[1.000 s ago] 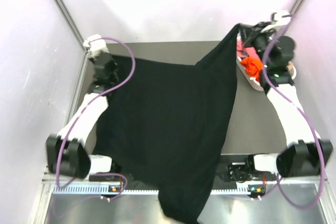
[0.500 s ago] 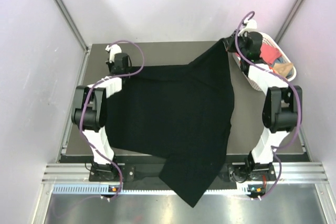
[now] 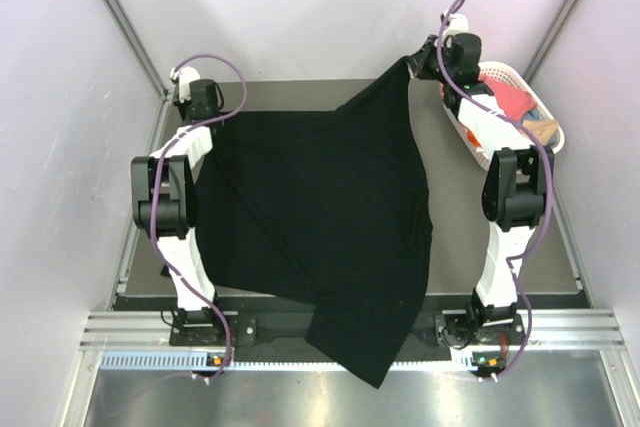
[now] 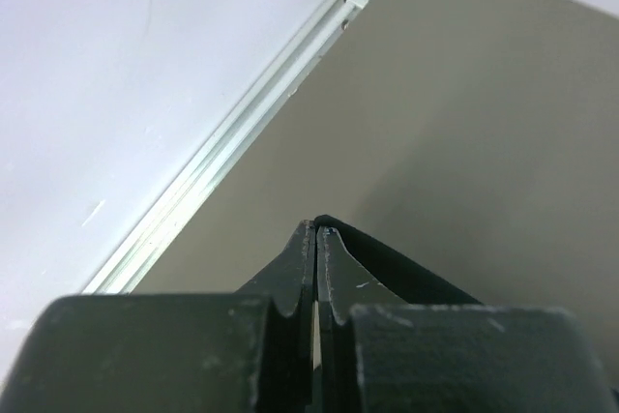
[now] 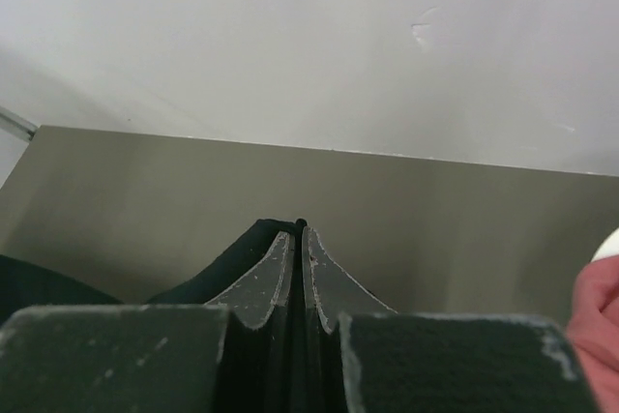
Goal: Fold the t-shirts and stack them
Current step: Flatten the tshirt out
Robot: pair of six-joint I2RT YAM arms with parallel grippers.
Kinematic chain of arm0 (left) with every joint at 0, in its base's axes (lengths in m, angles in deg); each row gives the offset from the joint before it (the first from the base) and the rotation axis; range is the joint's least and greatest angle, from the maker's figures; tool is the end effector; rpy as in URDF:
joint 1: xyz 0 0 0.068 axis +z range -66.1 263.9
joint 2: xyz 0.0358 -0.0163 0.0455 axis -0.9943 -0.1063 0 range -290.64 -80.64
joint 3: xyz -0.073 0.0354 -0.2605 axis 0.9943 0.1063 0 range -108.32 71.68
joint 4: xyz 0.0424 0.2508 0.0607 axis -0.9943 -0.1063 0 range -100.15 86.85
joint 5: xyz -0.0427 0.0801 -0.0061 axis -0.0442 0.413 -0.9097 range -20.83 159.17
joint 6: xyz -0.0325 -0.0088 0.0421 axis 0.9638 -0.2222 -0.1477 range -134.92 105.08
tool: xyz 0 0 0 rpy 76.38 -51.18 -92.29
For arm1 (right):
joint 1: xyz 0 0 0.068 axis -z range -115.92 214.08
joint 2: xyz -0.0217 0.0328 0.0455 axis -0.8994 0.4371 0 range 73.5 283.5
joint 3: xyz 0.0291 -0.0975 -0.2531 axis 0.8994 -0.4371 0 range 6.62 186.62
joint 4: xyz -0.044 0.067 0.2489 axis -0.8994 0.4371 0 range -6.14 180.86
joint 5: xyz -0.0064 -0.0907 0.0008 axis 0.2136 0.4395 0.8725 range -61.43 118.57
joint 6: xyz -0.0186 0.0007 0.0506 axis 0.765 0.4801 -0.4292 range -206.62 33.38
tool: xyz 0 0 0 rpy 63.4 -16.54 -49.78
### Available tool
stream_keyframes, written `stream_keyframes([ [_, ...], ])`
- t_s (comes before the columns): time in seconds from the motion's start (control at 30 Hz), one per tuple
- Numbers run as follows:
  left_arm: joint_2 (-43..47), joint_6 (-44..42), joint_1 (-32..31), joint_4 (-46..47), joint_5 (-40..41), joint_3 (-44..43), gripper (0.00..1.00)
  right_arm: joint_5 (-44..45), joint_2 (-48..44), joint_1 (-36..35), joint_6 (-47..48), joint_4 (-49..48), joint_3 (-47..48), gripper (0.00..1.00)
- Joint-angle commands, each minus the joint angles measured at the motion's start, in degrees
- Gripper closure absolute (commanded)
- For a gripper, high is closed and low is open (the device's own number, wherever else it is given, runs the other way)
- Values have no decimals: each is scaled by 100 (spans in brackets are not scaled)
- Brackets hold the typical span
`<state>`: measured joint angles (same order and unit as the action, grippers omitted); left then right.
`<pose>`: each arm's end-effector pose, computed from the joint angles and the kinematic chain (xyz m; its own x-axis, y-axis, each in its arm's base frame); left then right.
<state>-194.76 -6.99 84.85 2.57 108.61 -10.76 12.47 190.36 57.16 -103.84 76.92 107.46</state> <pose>0.4588 0.0302 0.2324 -0.3532 -0.1123 -0.9288 -0.6385 0.7545 0.1516 0.4934 0.0699 0.3220 -0.2642 0.2544 -0.9303 -0.3239 0.8851 0.3340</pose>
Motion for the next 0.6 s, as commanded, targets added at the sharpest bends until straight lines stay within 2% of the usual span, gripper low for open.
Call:
stream_keyframes([
  [0.0,-162,34,72,-237,-156,-369,100,71,100,-29,16,333,489,100],
  [0.3,-646,51,63,-957,-524,-1195,100,537,21,68,271,992,788,100],
  [0.57,-970,227,72,-1125,-771,-1468,100,678,161,270,473,1344,1262,100],
])
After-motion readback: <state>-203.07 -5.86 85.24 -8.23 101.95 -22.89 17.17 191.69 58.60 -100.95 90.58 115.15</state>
